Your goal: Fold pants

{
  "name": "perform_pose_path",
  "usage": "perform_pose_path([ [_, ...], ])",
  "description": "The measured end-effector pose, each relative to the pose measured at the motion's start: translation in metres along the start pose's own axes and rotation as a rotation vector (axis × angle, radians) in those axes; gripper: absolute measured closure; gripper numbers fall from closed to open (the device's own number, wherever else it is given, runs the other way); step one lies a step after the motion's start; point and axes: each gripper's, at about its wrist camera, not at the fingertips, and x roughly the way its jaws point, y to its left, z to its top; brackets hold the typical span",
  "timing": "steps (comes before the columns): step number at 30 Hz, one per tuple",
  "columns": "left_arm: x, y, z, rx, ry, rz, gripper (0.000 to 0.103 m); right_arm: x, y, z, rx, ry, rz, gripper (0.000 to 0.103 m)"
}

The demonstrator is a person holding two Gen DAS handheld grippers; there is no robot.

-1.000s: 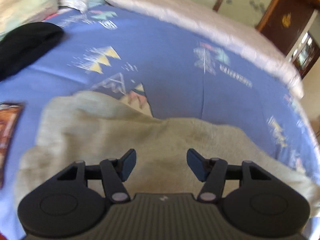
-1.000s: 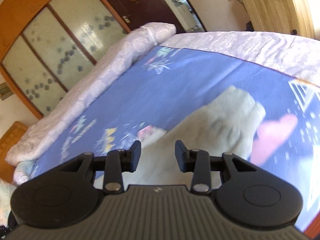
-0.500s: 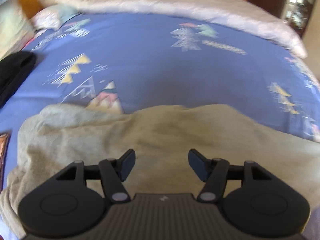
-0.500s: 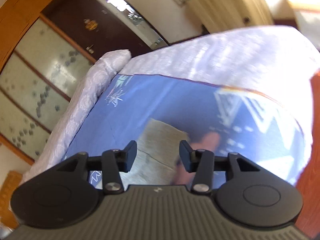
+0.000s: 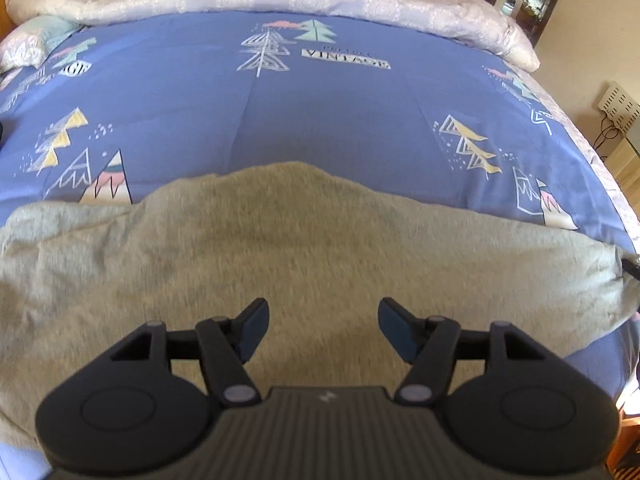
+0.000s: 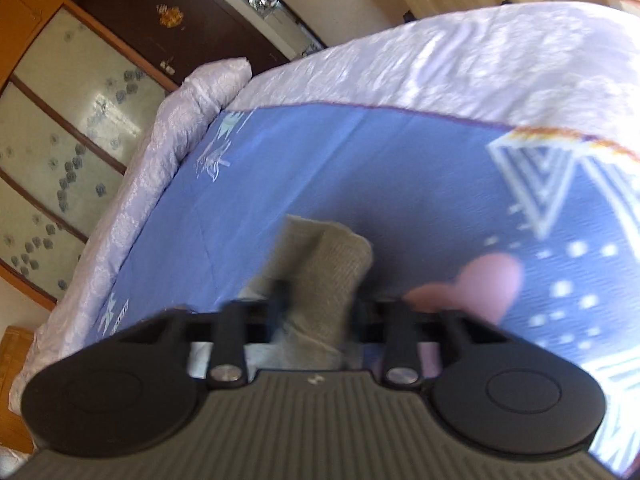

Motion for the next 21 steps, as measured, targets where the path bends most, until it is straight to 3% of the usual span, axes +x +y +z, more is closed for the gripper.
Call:
perform_pose_path([
  [2,-0.002,0.003,-0.002,-0.016,0.006,-0.007,0.041,-0.008,0.009,-0.001,-0.030,-0.019,-0.011,0.081],
  [6,-0.005,0.011,-0.004,-0.041,0.009,-0.008,0.039,-0.041,0.049,-0.013,-0.145,-0.069,0.057,0.081],
  [11,-0.010,0.025,-0.008,-0.107,-0.004,-0.039,0.039,-0.073,0.129,-0.058,-0.344,-0.072,0.207,0.085],
  [16,-0.017,0.050,-0.016,-0.170,-0.021,-0.037,0.036,-0.062,0.205,-0.139,-0.482,0.078,0.371,0.087],
  [21,-0.025,0.094,-0.028,-0.269,-0.032,-0.010,0.033,-0.023,0.259,-0.230,-0.608,0.287,0.433,0.086],
])
